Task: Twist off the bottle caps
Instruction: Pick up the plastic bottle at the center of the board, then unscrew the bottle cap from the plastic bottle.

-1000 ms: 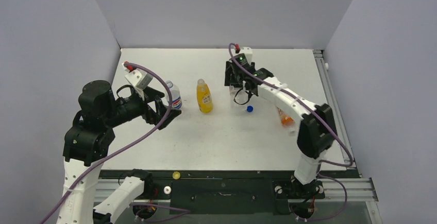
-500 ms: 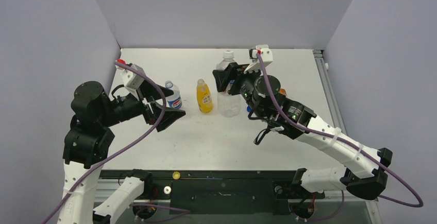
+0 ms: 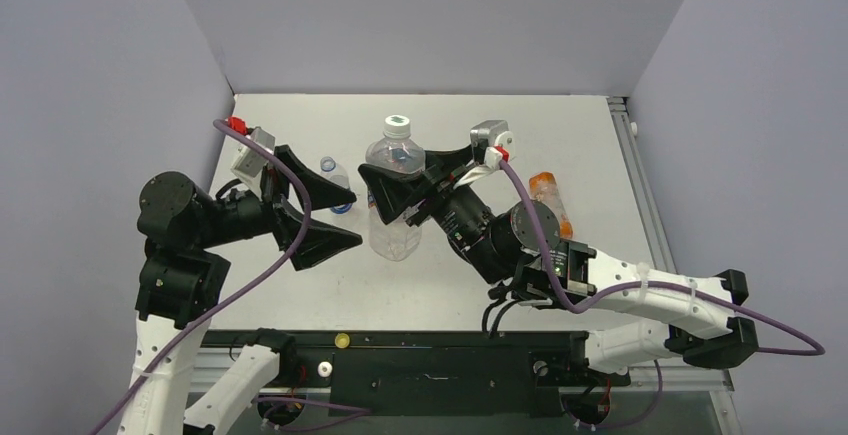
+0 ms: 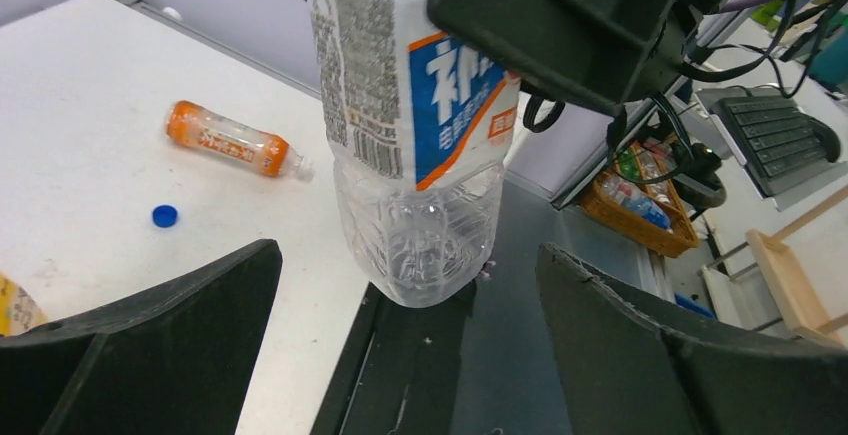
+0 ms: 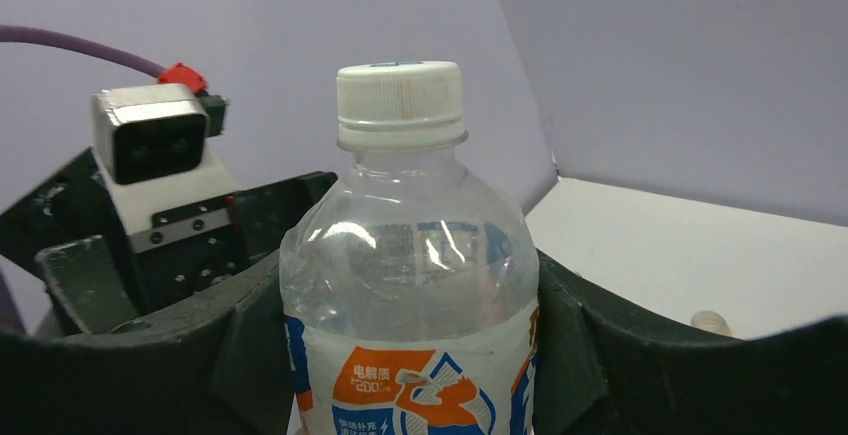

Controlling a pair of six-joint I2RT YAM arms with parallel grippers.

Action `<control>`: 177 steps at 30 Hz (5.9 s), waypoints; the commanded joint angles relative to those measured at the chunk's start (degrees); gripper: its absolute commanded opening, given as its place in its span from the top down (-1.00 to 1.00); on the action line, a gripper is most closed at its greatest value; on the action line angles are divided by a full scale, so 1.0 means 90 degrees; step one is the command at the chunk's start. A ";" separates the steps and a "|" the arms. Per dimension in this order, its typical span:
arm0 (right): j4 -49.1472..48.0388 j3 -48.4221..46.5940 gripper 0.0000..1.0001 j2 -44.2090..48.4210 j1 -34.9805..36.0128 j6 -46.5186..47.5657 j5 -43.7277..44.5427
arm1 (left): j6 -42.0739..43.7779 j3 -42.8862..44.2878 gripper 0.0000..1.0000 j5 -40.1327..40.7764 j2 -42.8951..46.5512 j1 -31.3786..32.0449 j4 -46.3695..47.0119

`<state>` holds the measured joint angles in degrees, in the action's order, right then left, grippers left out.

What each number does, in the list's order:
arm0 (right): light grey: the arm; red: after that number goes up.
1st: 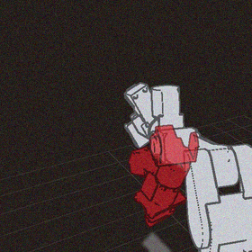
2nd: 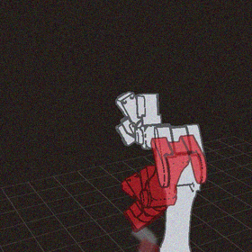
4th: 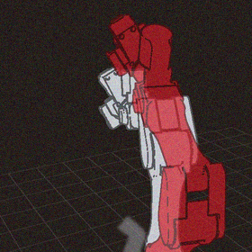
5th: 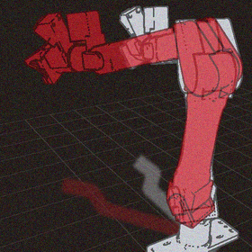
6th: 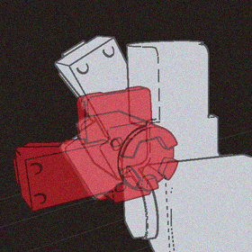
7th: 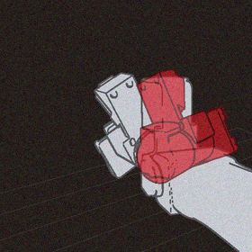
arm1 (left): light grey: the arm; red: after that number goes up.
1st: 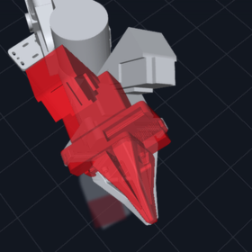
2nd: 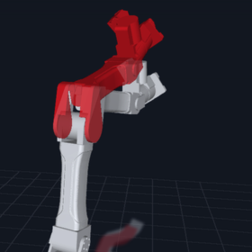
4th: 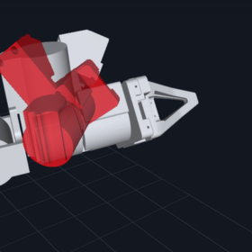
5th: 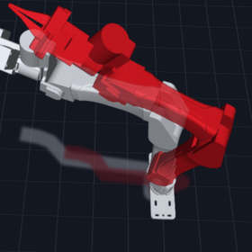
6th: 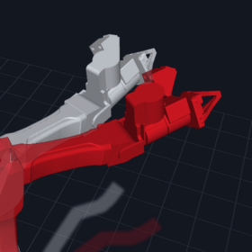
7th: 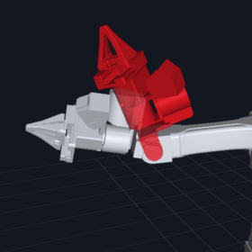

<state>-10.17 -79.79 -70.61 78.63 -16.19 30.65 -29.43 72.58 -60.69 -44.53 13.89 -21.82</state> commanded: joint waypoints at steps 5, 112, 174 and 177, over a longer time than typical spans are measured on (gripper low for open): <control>-0.1611 -0.0426 0.44 -0.0312 0.0121 0.0070 -0.1143 | -0.2238 -0.0426 -0.93 -0.0628 0.0141 0.0012 0.2603; 0.4552 -0.4813 -0.52 -0.2079 -0.0175 -0.0366 -0.1423 | 0.3232 0.0007 0.80 0.1184 0.0692 0.0002 -0.1180; 0.3201 -0.3619 1.00 -0.1174 -0.0267 0.0035 -0.3030 | 0.1202 -0.0094 1.00 0.0472 0.0612 0.0000 -0.0026; 0.2959 -0.3496 1.00 -0.0975 -0.0288 0.0183 -0.3982 | 0.0342 -0.0210 1.00 0.0028 0.0584 0.0000 0.0524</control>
<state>24.36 -111.85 -84.93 76.47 -18.52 6.96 -13.93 70.74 -53.39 -38.63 13.85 -26.04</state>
